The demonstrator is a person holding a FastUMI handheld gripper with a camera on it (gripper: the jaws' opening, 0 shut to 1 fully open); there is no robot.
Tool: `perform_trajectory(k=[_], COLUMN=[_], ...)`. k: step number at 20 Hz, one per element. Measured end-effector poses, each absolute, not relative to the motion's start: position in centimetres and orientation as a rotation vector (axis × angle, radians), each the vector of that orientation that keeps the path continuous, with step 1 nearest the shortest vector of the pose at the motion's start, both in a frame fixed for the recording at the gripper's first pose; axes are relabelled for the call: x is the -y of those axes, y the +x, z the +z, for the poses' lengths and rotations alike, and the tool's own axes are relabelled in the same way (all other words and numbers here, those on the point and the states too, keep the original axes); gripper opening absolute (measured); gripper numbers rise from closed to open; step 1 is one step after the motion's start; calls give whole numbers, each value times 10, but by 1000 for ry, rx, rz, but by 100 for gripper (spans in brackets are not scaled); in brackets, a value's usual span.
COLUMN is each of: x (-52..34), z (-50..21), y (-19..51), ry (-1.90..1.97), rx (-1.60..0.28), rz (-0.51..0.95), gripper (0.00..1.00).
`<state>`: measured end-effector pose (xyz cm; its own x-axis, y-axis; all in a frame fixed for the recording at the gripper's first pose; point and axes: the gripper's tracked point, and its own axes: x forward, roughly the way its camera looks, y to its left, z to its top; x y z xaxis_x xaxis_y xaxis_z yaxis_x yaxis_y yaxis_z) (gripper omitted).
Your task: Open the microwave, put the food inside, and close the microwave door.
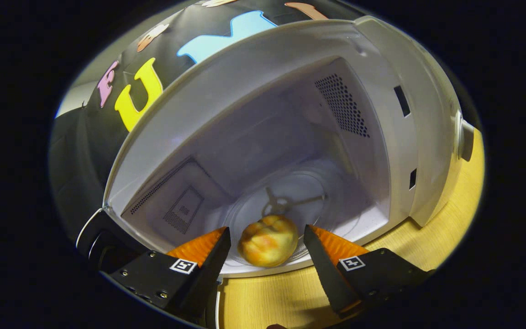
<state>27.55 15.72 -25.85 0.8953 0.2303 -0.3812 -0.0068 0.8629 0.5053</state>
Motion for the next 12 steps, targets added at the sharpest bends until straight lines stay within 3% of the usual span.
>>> perform_trajectory(k=[12], x=[-168], z=[-159], y=[161], ry=[325], rx=[-311], rz=[237], gripper=[97])
